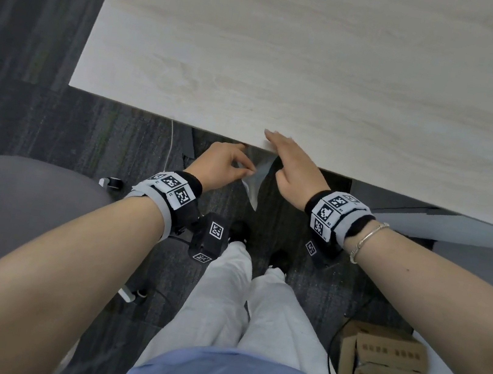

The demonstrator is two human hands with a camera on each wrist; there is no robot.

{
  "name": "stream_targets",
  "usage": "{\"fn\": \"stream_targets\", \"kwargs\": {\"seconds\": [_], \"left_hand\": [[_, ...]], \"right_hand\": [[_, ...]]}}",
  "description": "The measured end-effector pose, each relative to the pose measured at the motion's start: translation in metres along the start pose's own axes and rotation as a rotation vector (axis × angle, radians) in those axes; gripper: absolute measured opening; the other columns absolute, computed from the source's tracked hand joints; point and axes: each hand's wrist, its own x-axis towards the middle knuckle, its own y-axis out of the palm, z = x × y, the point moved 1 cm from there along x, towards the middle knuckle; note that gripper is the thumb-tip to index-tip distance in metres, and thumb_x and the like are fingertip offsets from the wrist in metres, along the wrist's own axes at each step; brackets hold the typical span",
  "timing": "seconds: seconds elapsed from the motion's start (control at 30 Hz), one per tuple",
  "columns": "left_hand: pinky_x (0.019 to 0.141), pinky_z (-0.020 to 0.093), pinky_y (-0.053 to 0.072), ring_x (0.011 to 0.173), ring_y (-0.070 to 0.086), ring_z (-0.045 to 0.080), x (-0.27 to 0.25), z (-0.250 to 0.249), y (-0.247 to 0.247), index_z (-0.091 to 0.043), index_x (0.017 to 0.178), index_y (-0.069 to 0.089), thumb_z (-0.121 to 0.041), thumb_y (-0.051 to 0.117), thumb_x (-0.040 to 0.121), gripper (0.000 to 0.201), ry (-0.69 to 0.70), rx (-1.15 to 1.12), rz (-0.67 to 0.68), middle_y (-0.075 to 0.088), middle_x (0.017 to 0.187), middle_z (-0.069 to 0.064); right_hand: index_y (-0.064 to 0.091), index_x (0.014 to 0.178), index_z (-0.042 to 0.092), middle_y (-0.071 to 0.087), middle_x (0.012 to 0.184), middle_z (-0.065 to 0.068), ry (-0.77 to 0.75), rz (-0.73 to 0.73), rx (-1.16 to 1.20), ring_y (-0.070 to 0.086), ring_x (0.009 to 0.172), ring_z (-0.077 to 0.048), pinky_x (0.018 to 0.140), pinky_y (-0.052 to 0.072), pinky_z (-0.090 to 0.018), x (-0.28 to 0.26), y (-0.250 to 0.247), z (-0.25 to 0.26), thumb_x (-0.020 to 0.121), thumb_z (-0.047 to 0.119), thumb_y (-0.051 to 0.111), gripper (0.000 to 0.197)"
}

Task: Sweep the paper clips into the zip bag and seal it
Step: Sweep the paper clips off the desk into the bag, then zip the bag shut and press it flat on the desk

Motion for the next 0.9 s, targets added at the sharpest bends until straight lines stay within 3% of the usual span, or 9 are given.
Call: {"fn": "stream_targets", "kwargs": {"seconds": [0.1, 0.2, 0.27, 0.47, 0.57, 0.63, 0.7, 0.77, 0.9], "left_hand": [[0.106, 0.024, 0.032, 0.136, 0.037, 0.016, -0.001, -0.002, -0.001, -0.013, 0.097, 0.074, -0.017, 0.068, 0.084, 0.015, 0.023, 0.041, 0.030, 0.064, 0.121, 0.011], [0.110, 0.031, 0.034, 0.135, 0.040, 0.016, -0.002, -0.007, 0.004, -0.013, 0.096, 0.075, -0.014, 0.067, 0.084, 0.014, 0.053, 0.106, 0.082, 0.063, 0.123, 0.013], [0.108, 0.032, 0.036, 0.135, 0.040, 0.016, -0.002, -0.013, 0.010, -0.014, 0.095, 0.075, -0.013, 0.067, 0.084, 0.014, 0.075, 0.127, 0.096, 0.061, 0.127, 0.014], [0.103, 0.021, 0.034, 0.133, 0.042, 0.013, -0.006, -0.038, 0.029, -0.010, 0.095, 0.075, -0.012, 0.067, 0.084, 0.014, 0.184, 0.155, 0.134, 0.064, 0.123, 0.012], [0.108, 0.028, 0.037, 0.132, 0.044, 0.012, -0.005, -0.050, 0.042, -0.010, 0.095, 0.075, -0.014, 0.068, 0.084, 0.014, 0.237, 0.162, 0.178, 0.067, 0.116, 0.011], [0.108, 0.031, 0.038, 0.131, 0.044, 0.012, -0.003, -0.060, 0.048, -0.011, 0.096, 0.075, -0.016, 0.068, 0.084, 0.014, 0.268, 0.181, 0.214, 0.069, 0.113, 0.010], [0.108, 0.030, 0.037, 0.131, 0.045, 0.011, 0.000, -0.071, 0.051, -0.012, 0.096, 0.074, -0.018, 0.068, 0.084, 0.015, 0.304, 0.204, 0.242, 0.070, 0.111, 0.008], [0.107, 0.029, 0.038, 0.130, 0.045, 0.011, 0.003, -0.085, 0.053, -0.012, 0.096, 0.074, -0.018, 0.068, 0.084, 0.015, 0.337, 0.213, 0.286, 0.070, 0.110, 0.007], [0.103, 0.031, 0.042, 0.125, 0.051, 0.012, 0.010, -0.115, 0.051, -0.013, 0.096, 0.075, -0.020, 0.069, 0.084, 0.015, 0.421, 0.270, 0.391, 0.071, 0.109, 0.006]], "right_hand": [[0.043, 0.137, 0.015, 0.045, 0.141, -0.007, -0.054, -0.058, -0.071, 0.041, 0.128, -0.023, 0.109, 0.029, -0.033, -0.004, -0.001, -0.003, 0.082, -0.002, 0.042, 0.057], [0.054, 0.126, 0.015, 0.053, 0.131, -0.002, -0.018, -0.058, -0.025, 0.052, 0.112, -0.018, 0.095, 0.037, -0.025, -0.018, -0.002, -0.012, 0.084, 0.002, 0.042, 0.046], [0.056, 0.124, 0.017, 0.054, 0.130, -0.001, -0.004, -0.035, -0.043, 0.053, 0.115, -0.019, 0.097, 0.041, -0.029, -0.030, -0.002, -0.021, 0.085, 0.004, 0.042, 0.043], [0.054, 0.126, 0.021, 0.052, 0.134, 0.000, 0.031, -0.072, -0.048, 0.051, 0.121, -0.019, 0.101, 0.041, -0.033, -0.062, -0.008, -0.046, 0.085, 0.005, 0.042, 0.045], [0.051, 0.131, 0.022, 0.046, 0.140, 0.001, 0.060, -0.035, -0.040, 0.049, 0.123, -0.017, 0.100, 0.042, -0.034, -0.080, -0.005, -0.051, 0.083, 0.005, 0.045, 0.051], [0.052, 0.130, 0.022, 0.044, 0.140, 0.002, 0.107, -0.006, -0.036, 0.053, 0.114, -0.015, 0.094, 0.044, -0.030, -0.089, -0.004, -0.052, 0.081, 0.007, 0.047, 0.051], [0.054, 0.126, 0.020, 0.045, 0.136, 0.002, 0.160, 0.006, -0.035, 0.057, 0.095, -0.014, 0.081, 0.043, -0.026, -0.097, -0.008, -0.052, 0.083, 0.009, 0.050, 0.045], [0.058, 0.117, 0.018, 0.048, 0.129, 0.001, 0.187, -0.030, -0.060, 0.051, 0.079, -0.011, 0.072, 0.039, -0.025, -0.103, -0.015, -0.051, 0.084, 0.014, 0.055, 0.033], [0.063, 0.100, 0.016, 0.058, 0.107, 0.001, 0.258, -0.094, -0.065, 0.051, 0.081, -0.013, 0.071, 0.034, -0.024, -0.117, -0.037, -0.046, 0.082, 0.017, 0.058, 0.018]]}}
